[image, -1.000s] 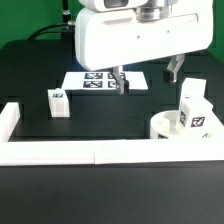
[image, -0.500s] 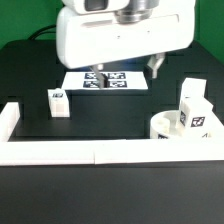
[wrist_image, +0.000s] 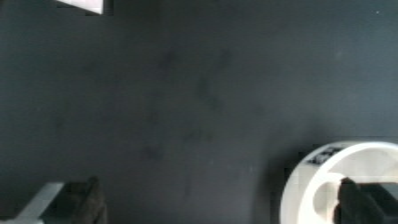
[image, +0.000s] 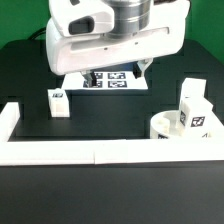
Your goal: Assemble stool
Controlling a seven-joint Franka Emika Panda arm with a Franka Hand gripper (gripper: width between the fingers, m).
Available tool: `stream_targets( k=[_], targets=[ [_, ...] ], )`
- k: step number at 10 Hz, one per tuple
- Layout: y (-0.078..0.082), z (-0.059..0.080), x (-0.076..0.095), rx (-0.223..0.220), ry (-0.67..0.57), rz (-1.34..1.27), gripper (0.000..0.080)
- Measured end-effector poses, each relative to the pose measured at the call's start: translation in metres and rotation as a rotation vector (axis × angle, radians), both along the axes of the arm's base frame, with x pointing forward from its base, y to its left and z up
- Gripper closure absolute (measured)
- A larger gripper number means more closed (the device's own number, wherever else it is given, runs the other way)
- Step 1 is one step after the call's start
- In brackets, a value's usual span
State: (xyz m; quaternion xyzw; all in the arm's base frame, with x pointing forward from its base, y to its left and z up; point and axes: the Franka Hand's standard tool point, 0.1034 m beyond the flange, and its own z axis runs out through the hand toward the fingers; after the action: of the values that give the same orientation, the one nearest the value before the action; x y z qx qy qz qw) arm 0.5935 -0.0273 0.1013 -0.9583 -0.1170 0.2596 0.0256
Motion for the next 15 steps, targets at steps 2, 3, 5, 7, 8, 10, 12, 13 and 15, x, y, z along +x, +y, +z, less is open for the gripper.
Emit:
stream_targets(
  k=[2, 3, 5, 7, 8, 10, 12, 13, 15],
  targets=[
    [-0.031, -0.013, -0.021, -0.052, 0.204, -0.054, 0.0151],
    [-0.048, -0.017, -0.027, -0.065, 0.265, -0.039, 0.0151],
    [-0.087, -0.016, -0.036, -0.102, 0.406, -0.117, 0.0151],
    [-0.081, -0.018, -0.027, -0.109, 0.361, -0.094, 0.0151],
    [-0.081, -0.016, -0.030, -0.105, 0.350, -0.096, 0.0151],
    [-0.084, -0.037, -0.042, -0.117, 0.345, -0.115, 0.0151],
    [-0.091, -0.062, -0.059, -0.136, 0.384, -0.150, 0.0151],
    [-0.087, -0.071, -0.065, -0.140, 0.398, -0.150, 0.0151],
    [-0.089, -0.077, -0.070, -0.141, 0.410, -0.158, 0.0151]
  ],
)
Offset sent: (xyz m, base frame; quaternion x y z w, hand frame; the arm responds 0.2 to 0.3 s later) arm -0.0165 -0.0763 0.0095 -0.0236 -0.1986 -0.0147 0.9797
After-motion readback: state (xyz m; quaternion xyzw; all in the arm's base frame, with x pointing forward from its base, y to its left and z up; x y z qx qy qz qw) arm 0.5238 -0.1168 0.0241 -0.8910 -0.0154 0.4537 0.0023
